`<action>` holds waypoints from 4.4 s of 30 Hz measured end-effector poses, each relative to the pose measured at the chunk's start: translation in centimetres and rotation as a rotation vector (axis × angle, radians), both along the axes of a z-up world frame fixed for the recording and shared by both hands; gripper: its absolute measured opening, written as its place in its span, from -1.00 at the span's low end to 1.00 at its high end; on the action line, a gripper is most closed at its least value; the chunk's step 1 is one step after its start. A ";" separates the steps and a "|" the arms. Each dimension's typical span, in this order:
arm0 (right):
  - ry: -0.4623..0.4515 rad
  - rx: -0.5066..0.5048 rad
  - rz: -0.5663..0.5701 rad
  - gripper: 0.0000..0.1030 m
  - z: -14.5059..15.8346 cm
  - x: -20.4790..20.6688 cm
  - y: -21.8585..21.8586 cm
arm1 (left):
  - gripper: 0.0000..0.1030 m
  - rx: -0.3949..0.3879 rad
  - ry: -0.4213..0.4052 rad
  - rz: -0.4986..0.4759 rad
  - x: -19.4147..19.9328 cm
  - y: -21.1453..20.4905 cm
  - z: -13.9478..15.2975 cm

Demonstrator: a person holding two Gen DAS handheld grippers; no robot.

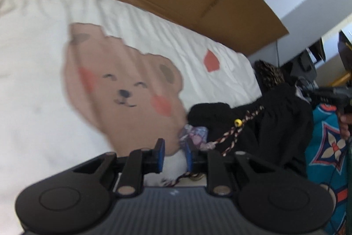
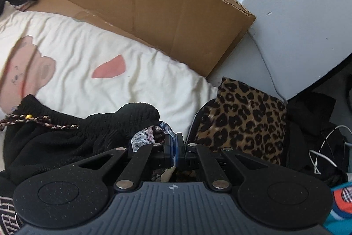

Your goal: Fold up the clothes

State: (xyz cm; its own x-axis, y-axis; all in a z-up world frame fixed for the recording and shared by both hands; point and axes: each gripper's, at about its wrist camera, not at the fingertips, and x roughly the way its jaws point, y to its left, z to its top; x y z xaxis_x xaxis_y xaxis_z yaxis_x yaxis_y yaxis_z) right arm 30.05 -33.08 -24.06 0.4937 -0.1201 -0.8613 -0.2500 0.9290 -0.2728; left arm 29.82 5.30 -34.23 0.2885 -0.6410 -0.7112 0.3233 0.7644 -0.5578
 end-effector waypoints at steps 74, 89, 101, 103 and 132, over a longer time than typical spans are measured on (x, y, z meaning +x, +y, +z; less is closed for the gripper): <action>-0.261 0.239 0.103 -1.00 -1.4 11.6 13.3 | -0.87 0.236 -0.235 0.262 12.1 9.1 9.0; -0.208 0.140 0.048 -1.00 -5.9 16.9 15.3 | -0.87 0.327 -0.166 0.308 18.4 7.9 5.2; -0.124 0.275 -0.041 -0.59 -5.0 17.8 12.3 | -0.40 0.372 -0.098 0.290 19.2 7.9 5.0; -0.119 0.288 -0.025 -0.59 -3.9 17.0 11.7 | -0.35 0.370 -0.107 0.292 18.3 8.0 6.1; -0.029 0.664 -0.129 -0.48 0.9 -9.8 5.0 | 0.08 0.260 -0.139 0.196 0.4 2.1 17.6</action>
